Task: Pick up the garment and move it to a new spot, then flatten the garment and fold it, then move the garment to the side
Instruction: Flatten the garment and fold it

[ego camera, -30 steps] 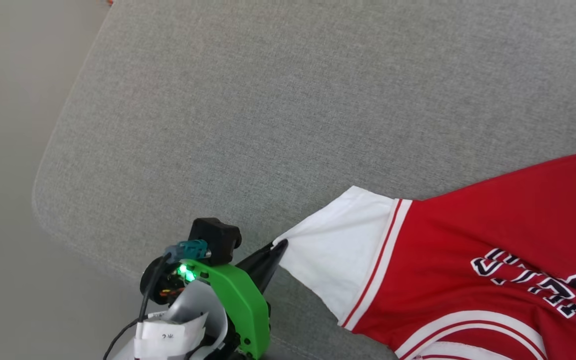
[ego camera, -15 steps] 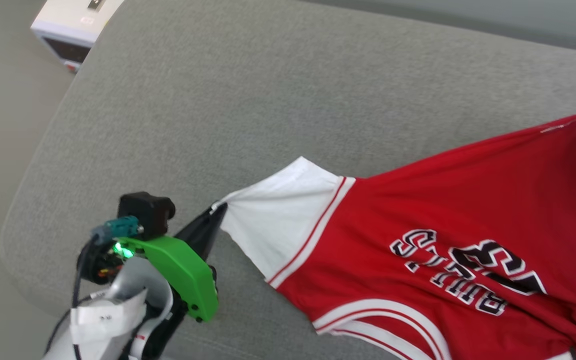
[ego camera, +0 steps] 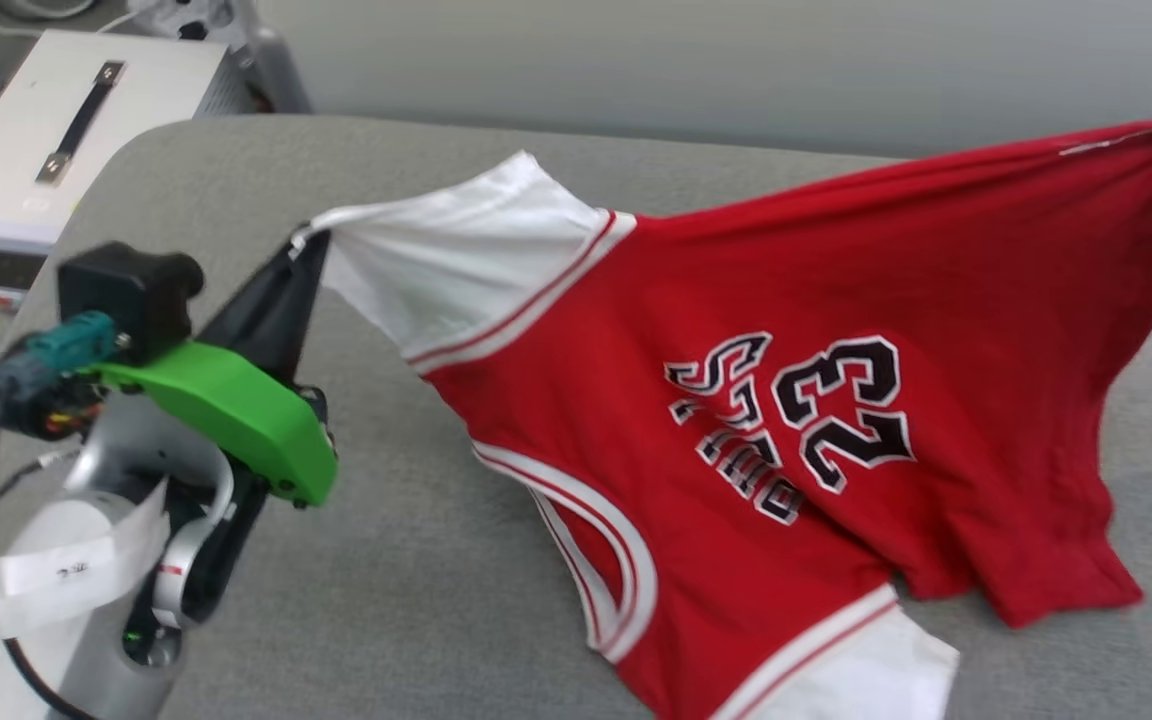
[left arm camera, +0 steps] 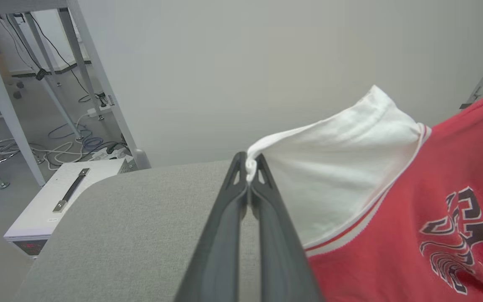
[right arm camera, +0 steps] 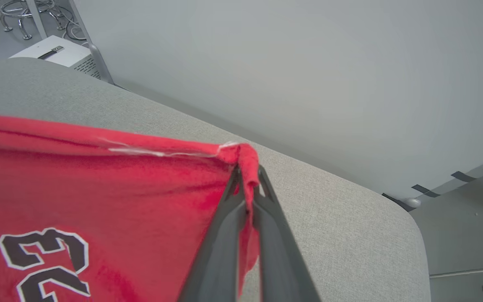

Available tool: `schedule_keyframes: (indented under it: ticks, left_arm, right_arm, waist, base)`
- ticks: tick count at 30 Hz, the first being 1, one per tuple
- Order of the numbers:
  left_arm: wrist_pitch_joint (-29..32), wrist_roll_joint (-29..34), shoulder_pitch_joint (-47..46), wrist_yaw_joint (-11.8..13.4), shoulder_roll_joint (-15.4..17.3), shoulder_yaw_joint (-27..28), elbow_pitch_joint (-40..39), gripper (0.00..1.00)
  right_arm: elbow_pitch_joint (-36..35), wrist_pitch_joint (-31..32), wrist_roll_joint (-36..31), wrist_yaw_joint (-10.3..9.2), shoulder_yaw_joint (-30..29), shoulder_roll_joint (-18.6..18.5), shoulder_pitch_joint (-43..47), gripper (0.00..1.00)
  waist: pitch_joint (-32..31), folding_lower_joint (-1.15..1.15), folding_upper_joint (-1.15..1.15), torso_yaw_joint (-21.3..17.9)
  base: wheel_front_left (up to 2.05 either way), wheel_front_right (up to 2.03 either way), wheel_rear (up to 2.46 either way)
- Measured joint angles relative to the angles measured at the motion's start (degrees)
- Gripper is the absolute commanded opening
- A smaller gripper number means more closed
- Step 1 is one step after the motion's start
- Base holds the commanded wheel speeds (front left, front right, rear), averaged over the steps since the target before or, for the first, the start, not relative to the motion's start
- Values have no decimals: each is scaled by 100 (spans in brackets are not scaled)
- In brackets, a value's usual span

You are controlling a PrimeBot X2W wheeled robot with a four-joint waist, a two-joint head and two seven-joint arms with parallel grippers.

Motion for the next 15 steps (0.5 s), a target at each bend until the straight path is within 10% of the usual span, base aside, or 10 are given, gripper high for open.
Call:
schedule_keyframes:
  ticks: [15]
  left_arm:
    - [-201, 371, -845, 130, 330, 469, -592, 0]
  right_arm:
    - [-767, -632, 11, 1, -531, -7, 165, 0]
  waist:
    - [-651, 0, 0, -803]
  base:
    - [0, 0, 0]
